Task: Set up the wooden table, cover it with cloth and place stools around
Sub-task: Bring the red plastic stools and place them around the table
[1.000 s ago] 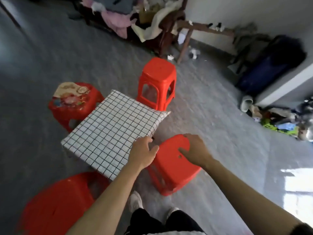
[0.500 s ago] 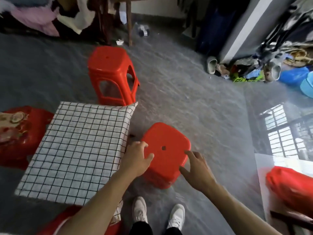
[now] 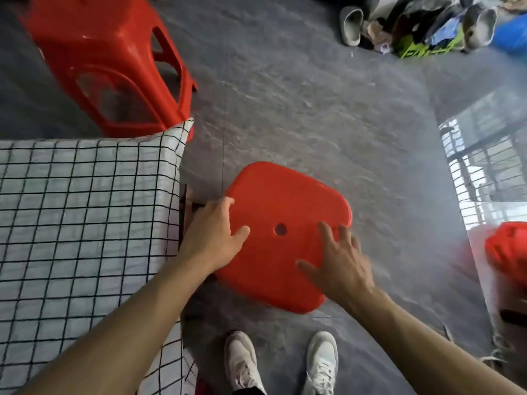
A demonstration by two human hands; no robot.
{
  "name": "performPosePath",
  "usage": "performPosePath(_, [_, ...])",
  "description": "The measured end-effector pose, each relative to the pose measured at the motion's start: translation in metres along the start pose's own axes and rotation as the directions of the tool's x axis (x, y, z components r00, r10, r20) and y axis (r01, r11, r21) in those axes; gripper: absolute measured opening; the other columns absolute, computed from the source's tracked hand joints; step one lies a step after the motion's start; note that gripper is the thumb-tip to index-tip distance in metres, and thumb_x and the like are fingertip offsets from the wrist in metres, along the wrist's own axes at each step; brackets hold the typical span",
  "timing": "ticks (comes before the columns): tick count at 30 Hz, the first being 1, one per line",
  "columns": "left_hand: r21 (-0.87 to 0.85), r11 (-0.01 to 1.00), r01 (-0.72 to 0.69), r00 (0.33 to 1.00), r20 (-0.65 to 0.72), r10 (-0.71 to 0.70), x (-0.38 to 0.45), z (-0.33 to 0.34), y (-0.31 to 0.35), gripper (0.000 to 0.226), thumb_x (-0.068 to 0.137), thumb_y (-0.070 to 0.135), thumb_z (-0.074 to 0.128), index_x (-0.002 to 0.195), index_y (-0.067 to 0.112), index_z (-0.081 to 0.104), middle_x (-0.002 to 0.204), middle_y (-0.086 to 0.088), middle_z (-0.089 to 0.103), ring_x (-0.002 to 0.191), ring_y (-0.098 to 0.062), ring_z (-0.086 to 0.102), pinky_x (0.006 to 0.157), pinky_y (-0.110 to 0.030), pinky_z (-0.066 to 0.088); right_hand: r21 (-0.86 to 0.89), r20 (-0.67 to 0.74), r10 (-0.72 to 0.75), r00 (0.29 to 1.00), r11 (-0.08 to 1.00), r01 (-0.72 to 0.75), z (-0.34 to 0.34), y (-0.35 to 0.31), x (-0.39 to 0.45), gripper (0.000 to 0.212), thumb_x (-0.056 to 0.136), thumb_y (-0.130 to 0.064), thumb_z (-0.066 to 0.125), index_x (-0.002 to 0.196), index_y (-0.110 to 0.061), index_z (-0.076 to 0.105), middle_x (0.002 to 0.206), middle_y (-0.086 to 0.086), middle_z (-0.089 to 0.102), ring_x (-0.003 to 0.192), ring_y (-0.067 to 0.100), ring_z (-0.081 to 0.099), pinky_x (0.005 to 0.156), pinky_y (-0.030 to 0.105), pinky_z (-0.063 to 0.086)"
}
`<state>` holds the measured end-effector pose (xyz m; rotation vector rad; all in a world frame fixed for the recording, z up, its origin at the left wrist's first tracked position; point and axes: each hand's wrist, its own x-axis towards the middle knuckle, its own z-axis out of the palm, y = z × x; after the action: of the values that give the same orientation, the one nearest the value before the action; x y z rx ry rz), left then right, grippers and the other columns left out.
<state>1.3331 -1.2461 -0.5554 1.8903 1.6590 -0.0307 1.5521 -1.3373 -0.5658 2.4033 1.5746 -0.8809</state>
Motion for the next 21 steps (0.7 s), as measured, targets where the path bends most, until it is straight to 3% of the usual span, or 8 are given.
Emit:
performPosePath(4, [0.192, 0.979, -0.074, 0.994, 0.099, 0.056, 0.024, 0.027, -0.012, 0.111, 0.069, 0.068, 0.07, 0.152, 0.035, 0.004, 0.154, -0.01, 0.02, 0.14, -0.032, 0.024, 0.109, -0.046, 0.034, 0.119, 0.003, 0.101, 0.995, 0.988, -0.1, 0.033, 0.003, 0.009, 0.117, 0.064, -0.06, 0.079, 0.149, -0.03, 0.006, 0.157, 0.018, -0.004, 0.128, 0.046, 0.04, 0.095, 0.052, 0.048])
performPosePath(7, [0.303, 0.952, -0.048, 0.99, 0.142, 0.004, 0.023, 0.043, -0.016, 0.128, 0.055, 0.078, 0.071, 0.148, 0.046, -0.01, 0.15, -0.014, 0.015, 0.137, -0.036, 0.025, 0.099, -0.049, 0.043, 0.299, -0.038, 0.137, 0.99, 0.947, -0.12, 0.046, 0.009, 0.008, 0.12, 0.058, -0.051, 0.087, 0.148, -0.041, 0.007, 0.153, 0.018, 0.005, 0.127, 0.046, 0.04, 0.098, 0.052, 0.048])
performPosePath(11, [0.196, 0.981, -0.001, 0.987, 0.155, -0.03, 0.023, 0.045, -0.023, 0.128, 0.052, 0.079, 0.072, 0.144, 0.056, -0.014, 0.136, -0.014, 0.032, 0.125, -0.034, 0.039, 0.101, -0.047, 0.042, 0.403, -0.019, 0.151, 0.988, 0.906, -0.131, 0.048, 0.015, 0.011, 0.124, 0.054, -0.045, 0.091, 0.144, -0.048, 0.006, 0.138, 0.016, 0.025, 0.111, 0.043, 0.053, 0.094, 0.054, 0.05])
performPosePath(15, [0.081, 0.996, 0.036, 0.991, 0.128, -0.046, 0.016, 0.045, -0.027, 0.122, 0.056, 0.072, 0.076, 0.144, 0.059, -0.008, 0.137, -0.013, 0.031, 0.122, -0.032, 0.042, 0.103, -0.043, 0.039, 0.339, 0.009, 0.099, 0.995, 0.936, -0.096, 0.036, 0.018, 0.021, 0.127, 0.052, -0.042, 0.093, 0.146, -0.047, 0.007, 0.137, 0.015, 0.027, 0.112, 0.04, 0.053, 0.094, 0.051, 0.051])
performPosePath(21, [0.007, 0.993, 0.115, 0.991, 0.073, -0.115, -0.013, 0.06, -0.042, 0.116, 0.065, 0.067, 0.073, 0.142, 0.059, -0.013, 0.128, -0.009, 0.034, 0.113, -0.026, 0.048, 0.096, -0.04, 0.047, 0.249, 0.041, -0.034, 0.999, 0.968, 0.023, 0.02, 0.017, 0.042, 0.127, 0.052, -0.037, 0.094, 0.145, -0.051, 0.008, 0.141, 0.013, 0.026, 0.121, 0.035, 0.047, 0.098, 0.046, 0.048])
